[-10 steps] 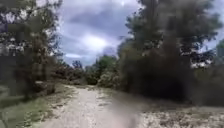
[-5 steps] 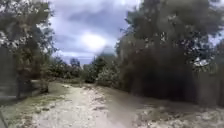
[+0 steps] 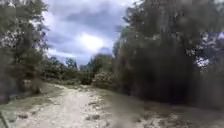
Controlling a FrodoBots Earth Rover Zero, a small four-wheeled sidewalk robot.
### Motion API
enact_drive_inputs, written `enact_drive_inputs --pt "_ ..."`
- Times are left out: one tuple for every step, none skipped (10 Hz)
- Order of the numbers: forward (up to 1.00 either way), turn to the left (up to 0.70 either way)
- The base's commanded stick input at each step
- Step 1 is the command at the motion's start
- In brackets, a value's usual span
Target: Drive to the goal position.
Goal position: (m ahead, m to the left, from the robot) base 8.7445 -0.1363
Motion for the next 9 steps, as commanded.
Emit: enact_drive_inputs --pt "0.85 0.34" --pt "0.85 0.34" --pt "0.85 0.34" --pt "0.85 0.34" --pt "0.85 0.34" --pt "0.85 0.13" --pt "0.85 0.00" --pt "0.85 0.00" --pt "0.85 0.00"
